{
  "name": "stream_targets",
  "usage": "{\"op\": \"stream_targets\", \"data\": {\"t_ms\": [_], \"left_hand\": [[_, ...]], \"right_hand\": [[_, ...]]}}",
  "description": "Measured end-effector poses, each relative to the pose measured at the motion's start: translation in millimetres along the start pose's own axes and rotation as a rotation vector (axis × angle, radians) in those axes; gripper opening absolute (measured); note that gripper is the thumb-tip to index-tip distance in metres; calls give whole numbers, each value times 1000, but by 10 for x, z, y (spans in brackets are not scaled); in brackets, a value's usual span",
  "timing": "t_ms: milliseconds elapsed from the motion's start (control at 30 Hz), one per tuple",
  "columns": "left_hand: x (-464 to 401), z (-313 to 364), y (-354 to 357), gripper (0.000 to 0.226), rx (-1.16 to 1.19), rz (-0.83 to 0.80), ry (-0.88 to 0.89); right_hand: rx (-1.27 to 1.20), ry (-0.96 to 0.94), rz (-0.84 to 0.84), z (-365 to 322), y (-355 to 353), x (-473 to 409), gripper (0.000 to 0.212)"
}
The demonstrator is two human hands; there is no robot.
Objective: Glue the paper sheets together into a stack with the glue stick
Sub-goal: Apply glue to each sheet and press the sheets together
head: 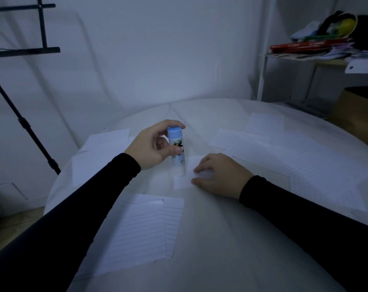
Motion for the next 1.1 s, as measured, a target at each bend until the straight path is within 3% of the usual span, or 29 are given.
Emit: {"op": "stream_targets", "data": {"t_ms": [767,1100], "left_hand": [[-254,-236,0,48,-152,165,-53],[-261,-6,-227,46,62,420,-75]], "right_hand": [[-8,-26,9,36,28,1,37],[-39,-98,53,0,52,-23,37]]}}
Point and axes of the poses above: each hand's wrist, its own x-axis away from the middle knuckle, its own y-axis out of the palm, z = x × y, the point moved 3 cm from there along -x, towards the middle knuckle, and after that the axes turned 9 degrees about -x, right-handed, at the moved point
